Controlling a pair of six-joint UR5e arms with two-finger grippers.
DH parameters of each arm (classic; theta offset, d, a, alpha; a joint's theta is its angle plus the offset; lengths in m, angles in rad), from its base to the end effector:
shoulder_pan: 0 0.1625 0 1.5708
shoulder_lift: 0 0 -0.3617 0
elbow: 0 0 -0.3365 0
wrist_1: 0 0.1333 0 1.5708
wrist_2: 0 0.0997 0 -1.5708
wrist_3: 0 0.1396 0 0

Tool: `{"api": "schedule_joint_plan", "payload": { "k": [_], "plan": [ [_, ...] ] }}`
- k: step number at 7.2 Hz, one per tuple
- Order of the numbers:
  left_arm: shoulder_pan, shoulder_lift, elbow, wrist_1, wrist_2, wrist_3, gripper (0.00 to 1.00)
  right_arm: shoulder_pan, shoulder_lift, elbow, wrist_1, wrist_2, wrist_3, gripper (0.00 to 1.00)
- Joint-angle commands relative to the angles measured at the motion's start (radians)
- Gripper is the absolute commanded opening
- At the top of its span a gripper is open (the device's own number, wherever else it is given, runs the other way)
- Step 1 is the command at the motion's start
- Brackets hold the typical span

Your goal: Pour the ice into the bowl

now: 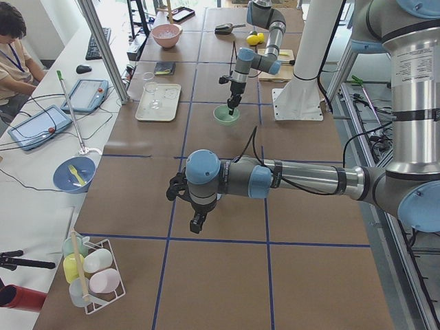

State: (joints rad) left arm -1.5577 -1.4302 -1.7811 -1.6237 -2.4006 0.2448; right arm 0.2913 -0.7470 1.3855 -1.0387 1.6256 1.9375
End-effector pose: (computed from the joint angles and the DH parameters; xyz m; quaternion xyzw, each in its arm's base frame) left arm -0.0251 -0.3958 0.5785 0.1022 0.3932 0.1420 0.9027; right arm -0.6371 -0.3222 0.1702 -0.0436 -0.5510 0.2549 0.7934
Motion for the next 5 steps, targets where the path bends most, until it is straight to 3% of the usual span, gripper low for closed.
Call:
{"api": "schedule_joint_plan", "payload": {
  "k": [1,2,3,5],
  "plan": [
    [0.016,-0.006,0.012,-0.033,0.0,-0.001,1.0,0.0,-0.003,-0.01,-0.033,0.005,0.0,0.06],
    [0.016,-0.01,0.012,-0.033,-0.005,-0.001,1.0,0.0,0.0,-0.003,-0.064,0.005,0.0,0.99],
    [0.016,-0.013,0.015,-0.068,-0.006,-0.008,1.0,0.002,0.001,0.019,-0.09,0.005,0.0,1.0],
    [0.033,-0.004,0.048,-0.349,-0.024,-0.013,1.0,0.078,-0.052,0.209,-0.174,0.1,-0.002,1.0]
  ]
}}
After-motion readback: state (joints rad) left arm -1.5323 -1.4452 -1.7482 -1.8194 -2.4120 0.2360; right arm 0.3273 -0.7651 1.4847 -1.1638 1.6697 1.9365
